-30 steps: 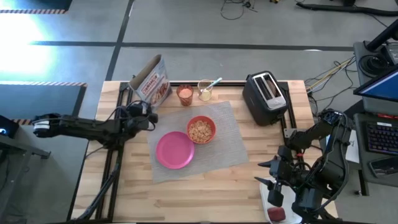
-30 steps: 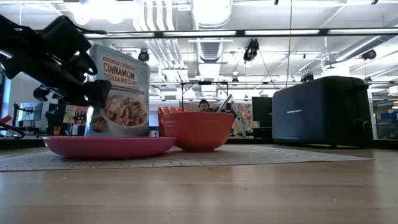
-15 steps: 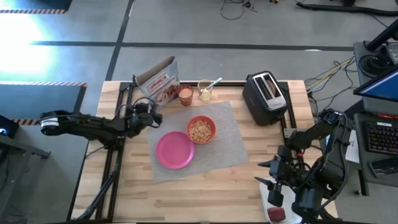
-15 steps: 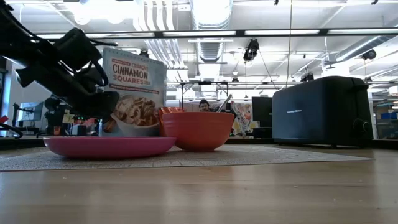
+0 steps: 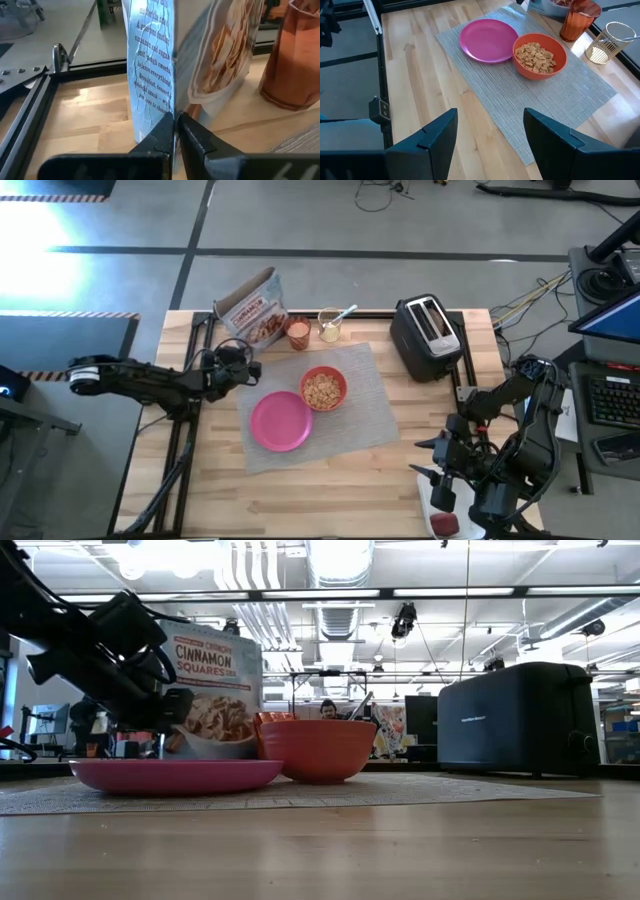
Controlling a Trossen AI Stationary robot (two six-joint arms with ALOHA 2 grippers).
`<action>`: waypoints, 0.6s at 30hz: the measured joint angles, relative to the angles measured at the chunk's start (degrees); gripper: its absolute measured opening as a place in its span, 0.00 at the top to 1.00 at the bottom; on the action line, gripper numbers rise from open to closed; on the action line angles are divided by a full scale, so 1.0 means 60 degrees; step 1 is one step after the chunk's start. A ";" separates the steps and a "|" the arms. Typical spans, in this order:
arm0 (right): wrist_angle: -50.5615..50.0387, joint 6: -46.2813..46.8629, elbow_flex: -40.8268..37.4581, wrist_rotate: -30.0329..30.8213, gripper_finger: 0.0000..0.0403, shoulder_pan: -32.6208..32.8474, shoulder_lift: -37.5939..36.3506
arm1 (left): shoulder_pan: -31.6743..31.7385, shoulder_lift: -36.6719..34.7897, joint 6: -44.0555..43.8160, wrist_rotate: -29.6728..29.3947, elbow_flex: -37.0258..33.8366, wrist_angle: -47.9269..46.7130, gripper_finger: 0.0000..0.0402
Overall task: Arrange a breakfast setting
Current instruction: Pour the cereal from the cereal box into the orange bowl
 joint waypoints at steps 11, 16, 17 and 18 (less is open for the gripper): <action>0.0000 -0.0016 -0.0004 -0.0004 0.47 0.0000 0.0000 | -0.0004 -0.0786 -0.1173 -0.0482 0.0068 -0.2499 1.00; 0.0000 -0.0012 -0.0003 -0.0004 0.47 0.0000 0.0000 | 0.0000 -0.1112 -0.2454 -0.0945 0.0515 -0.5065 1.00; 0.0002 -0.0012 -0.0004 -0.0004 0.47 0.0000 0.0000 | 0.0000 -0.1146 -0.2704 -0.0933 0.0636 -0.5517 1.00; 0.0000 -0.0012 -0.0004 -0.0004 0.47 0.0000 0.0000 | 0.0004 -0.1177 -0.2902 -0.0899 0.0762 -0.5947 1.00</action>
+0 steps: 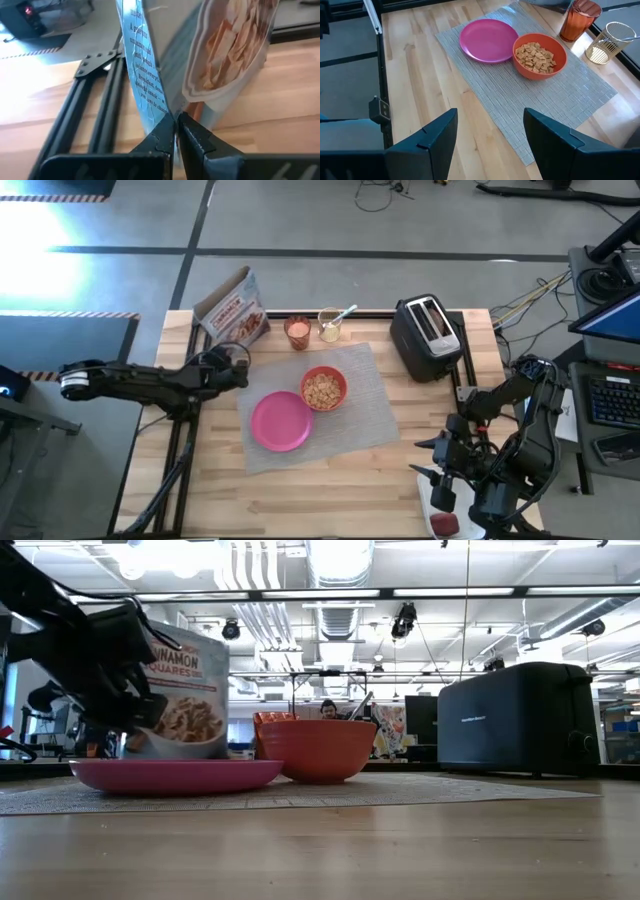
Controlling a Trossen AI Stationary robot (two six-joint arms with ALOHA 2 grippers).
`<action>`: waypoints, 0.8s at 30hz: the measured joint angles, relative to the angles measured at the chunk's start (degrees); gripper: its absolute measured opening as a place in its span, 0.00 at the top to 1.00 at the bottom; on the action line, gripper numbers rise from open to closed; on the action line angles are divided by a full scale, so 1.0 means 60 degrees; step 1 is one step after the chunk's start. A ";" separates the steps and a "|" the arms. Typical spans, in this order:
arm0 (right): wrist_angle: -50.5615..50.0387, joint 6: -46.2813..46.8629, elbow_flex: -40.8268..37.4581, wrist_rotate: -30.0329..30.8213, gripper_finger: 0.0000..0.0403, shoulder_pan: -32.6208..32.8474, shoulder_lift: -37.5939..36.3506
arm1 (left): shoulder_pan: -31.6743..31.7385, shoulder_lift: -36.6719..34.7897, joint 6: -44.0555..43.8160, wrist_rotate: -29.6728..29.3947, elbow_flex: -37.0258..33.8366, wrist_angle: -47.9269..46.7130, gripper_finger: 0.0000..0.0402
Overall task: Arrange a breakfast setting
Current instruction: Pour the cereal from the cereal box into the orange bowl
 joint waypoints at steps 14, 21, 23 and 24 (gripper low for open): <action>0.0003 -0.0004 0.0000 0.0000 0.47 0.0000 0.0000 | -0.0011 0.0205 -0.2926 0.0860 0.0940 -0.4229 1.00; 0.0003 0.0001 0.0000 0.0000 0.47 0.0000 0.0000 | -0.0147 0.0245 -0.2826 0.1300 0.1181 -0.4658 1.00; 0.0004 0.0000 0.0000 0.0000 0.47 0.0000 0.0000 | -0.0254 0.0249 -0.2582 0.1459 0.1328 -0.4696 1.00; 0.0002 -0.0002 0.0000 0.0000 0.47 0.0000 0.0000 | -0.0302 0.0256 -0.2408 0.1579 0.1414 -0.4715 1.00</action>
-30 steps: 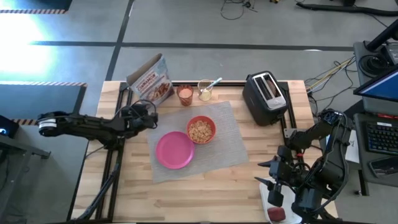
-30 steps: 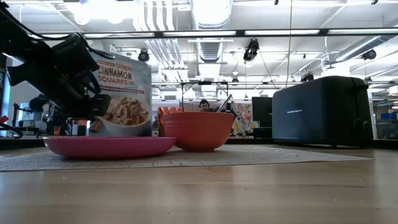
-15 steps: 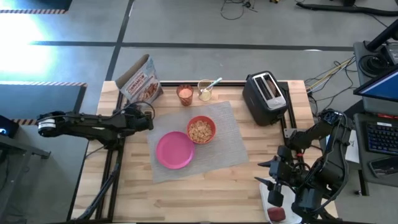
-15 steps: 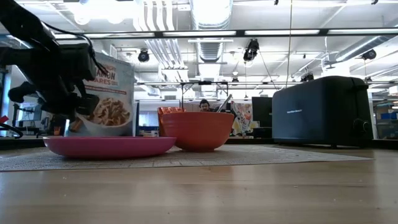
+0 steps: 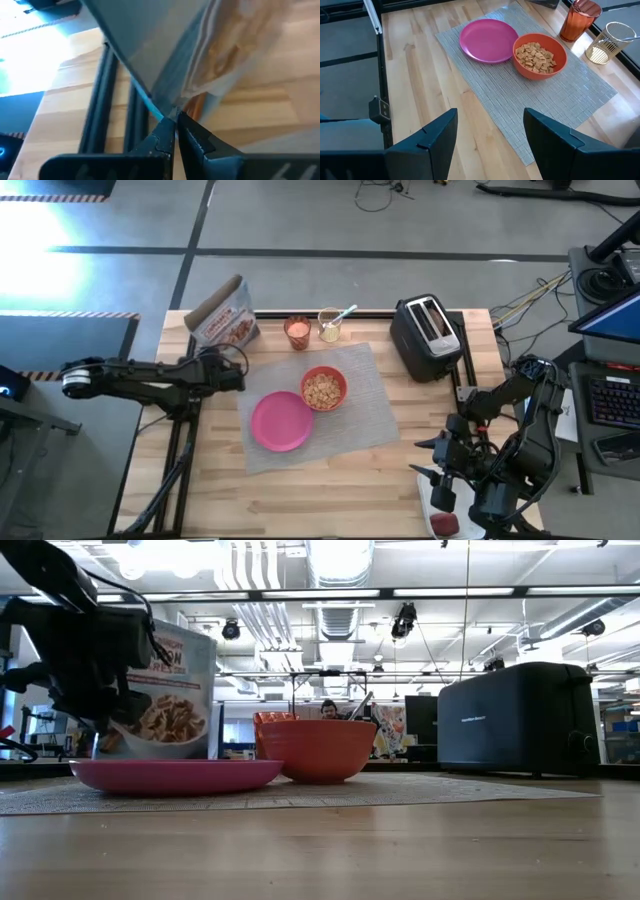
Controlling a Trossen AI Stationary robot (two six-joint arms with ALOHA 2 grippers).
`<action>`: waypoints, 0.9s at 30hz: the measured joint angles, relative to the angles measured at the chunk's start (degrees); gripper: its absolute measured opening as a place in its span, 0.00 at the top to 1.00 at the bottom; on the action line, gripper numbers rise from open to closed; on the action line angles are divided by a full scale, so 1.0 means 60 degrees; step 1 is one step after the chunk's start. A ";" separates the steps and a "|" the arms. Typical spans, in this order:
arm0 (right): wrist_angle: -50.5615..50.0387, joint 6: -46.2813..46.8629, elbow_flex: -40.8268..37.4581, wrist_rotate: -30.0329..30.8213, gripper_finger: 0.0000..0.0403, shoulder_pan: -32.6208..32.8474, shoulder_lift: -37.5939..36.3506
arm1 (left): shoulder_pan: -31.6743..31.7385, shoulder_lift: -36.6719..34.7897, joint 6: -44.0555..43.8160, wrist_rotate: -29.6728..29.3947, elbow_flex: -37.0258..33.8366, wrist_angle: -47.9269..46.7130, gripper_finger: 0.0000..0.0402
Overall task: Arrange a breakfast setting
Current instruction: Pour the cereal from the cereal box into the orange bowl, then adjust the gray table mat
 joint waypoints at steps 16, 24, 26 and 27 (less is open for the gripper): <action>0.0001 0.0007 0.0000 0.0000 0.47 0.0000 0.0000 | -0.0128 0.0000 0.2153 0.0995 0.0725 -0.0210 0.77; 0.0005 0.0009 0.0000 0.0000 0.47 0.0000 0.0000 | -0.0194 0.0000 0.2904 0.3065 0.0604 0.0275 0.67; 0.0006 0.0013 0.0000 0.0000 0.47 0.0000 0.0000 | -0.0326 0.0000 0.3311 0.3612 0.0614 0.0492 0.67; 0.0005 0.0013 0.0000 -0.0003 0.47 0.0000 -0.0003 | -0.0419 0.0000 0.3486 0.3791 0.0628 0.0572 0.67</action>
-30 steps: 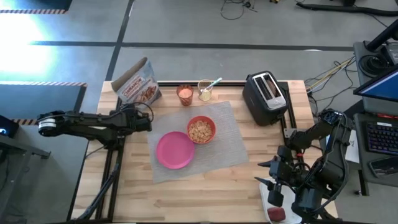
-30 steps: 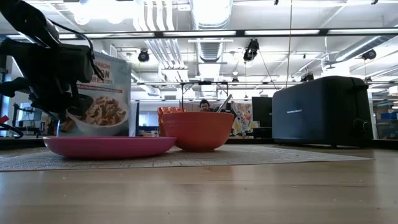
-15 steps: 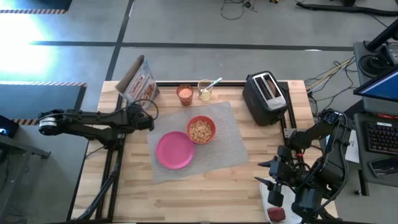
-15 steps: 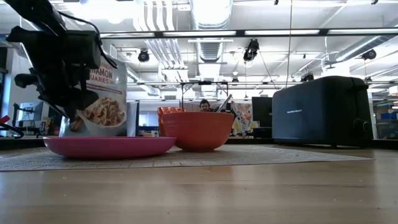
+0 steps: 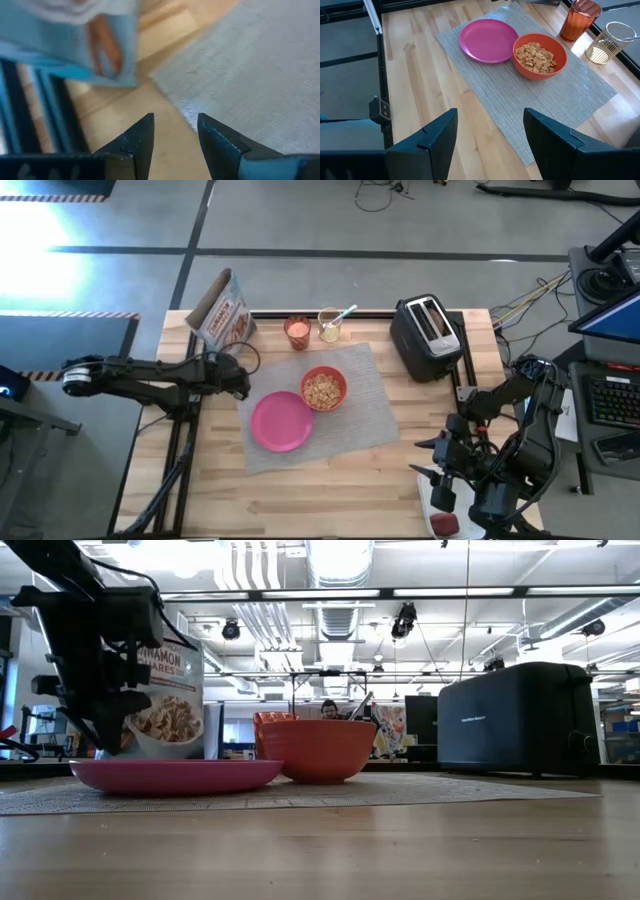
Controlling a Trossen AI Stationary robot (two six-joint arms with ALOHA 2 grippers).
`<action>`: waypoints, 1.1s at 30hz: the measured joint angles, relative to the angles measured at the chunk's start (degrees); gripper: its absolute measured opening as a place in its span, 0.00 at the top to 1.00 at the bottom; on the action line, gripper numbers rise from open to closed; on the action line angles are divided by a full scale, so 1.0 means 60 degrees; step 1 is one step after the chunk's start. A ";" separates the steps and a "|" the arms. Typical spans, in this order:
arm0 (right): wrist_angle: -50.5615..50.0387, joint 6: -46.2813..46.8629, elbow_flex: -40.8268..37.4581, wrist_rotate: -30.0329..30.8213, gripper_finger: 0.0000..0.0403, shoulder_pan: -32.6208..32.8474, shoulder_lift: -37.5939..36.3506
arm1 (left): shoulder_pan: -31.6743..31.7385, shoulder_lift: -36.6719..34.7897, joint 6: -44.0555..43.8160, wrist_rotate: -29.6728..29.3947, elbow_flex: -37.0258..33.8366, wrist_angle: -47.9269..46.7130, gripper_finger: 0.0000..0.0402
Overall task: Arrange a breakfast setting
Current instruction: Adjust the gray table mat
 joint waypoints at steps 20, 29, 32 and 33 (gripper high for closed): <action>0.0110 0.0313 -0.0204 -0.0064 0.60 -0.1839 0.1192 | -0.1954 0.0047 0.2244 -0.0884 0.0715 0.3767 0.77; 0.0146 0.0619 -0.0204 -0.0994 0.87 -0.3241 0.2222 | -0.1937 0.0539 0.2193 -0.0891 0.0694 0.3873 0.81; 0.0148 0.0033 -0.0204 -0.1640 0.96 -0.3750 0.2530 | -0.1938 0.0914 0.2152 -0.0908 0.0690 0.4158 0.81; 0.0152 -0.0154 -0.0204 -0.1764 0.97 -0.3905 0.2617 | -0.1938 0.1058 0.2153 -0.0909 0.0690 0.4270 0.81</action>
